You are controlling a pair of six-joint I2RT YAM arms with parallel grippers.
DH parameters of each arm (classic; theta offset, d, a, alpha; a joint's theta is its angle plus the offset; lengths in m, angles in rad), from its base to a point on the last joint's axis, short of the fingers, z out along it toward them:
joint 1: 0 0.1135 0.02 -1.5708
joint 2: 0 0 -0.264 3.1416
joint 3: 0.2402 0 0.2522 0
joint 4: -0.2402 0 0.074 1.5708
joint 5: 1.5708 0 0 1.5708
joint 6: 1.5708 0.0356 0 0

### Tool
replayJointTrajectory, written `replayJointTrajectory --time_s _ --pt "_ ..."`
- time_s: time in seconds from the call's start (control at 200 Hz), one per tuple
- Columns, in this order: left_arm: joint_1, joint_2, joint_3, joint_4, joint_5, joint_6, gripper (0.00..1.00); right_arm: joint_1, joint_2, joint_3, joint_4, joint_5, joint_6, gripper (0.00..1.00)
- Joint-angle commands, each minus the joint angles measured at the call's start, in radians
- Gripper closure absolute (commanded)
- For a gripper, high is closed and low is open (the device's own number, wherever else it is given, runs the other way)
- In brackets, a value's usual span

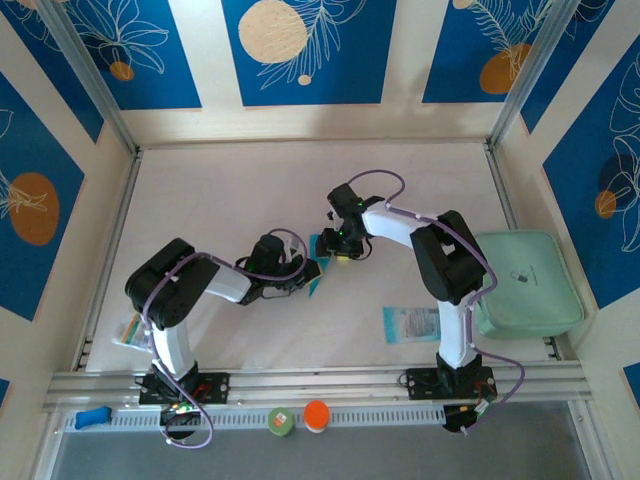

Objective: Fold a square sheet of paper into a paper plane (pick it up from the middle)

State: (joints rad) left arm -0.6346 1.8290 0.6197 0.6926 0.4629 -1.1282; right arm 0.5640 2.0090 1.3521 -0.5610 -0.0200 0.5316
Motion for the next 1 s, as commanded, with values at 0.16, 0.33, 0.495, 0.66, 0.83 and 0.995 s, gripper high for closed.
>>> replayJointTrajectory --time_s 0.16,0.33,0.495,0.66,0.83,0.995 --pt "0.006 -0.109 -0.025 -0.125 -0.036 0.058 0.74 0.014 0.114 -0.036 -0.02 0.06 0.021 0.43" --pt "-0.001 -0.157 -0.001 -0.255 -0.069 0.134 0.72 0.015 0.118 -0.031 -0.021 0.055 0.026 0.43" --pt "-0.023 -0.145 0.032 -0.299 -0.07 0.182 0.69 0.015 0.123 -0.026 -0.024 0.051 0.03 0.43" --pt "-0.037 -0.138 0.063 -0.326 -0.069 0.224 0.67 0.014 0.125 -0.022 -0.028 0.048 0.033 0.43" --pt "-0.048 -0.123 0.09 -0.363 -0.076 0.253 0.67 0.014 0.131 -0.019 -0.033 0.046 0.037 0.43" --pt "-0.053 -0.106 0.107 -0.4 -0.097 0.277 0.66 0.011 0.132 -0.016 -0.037 0.045 0.038 0.43"
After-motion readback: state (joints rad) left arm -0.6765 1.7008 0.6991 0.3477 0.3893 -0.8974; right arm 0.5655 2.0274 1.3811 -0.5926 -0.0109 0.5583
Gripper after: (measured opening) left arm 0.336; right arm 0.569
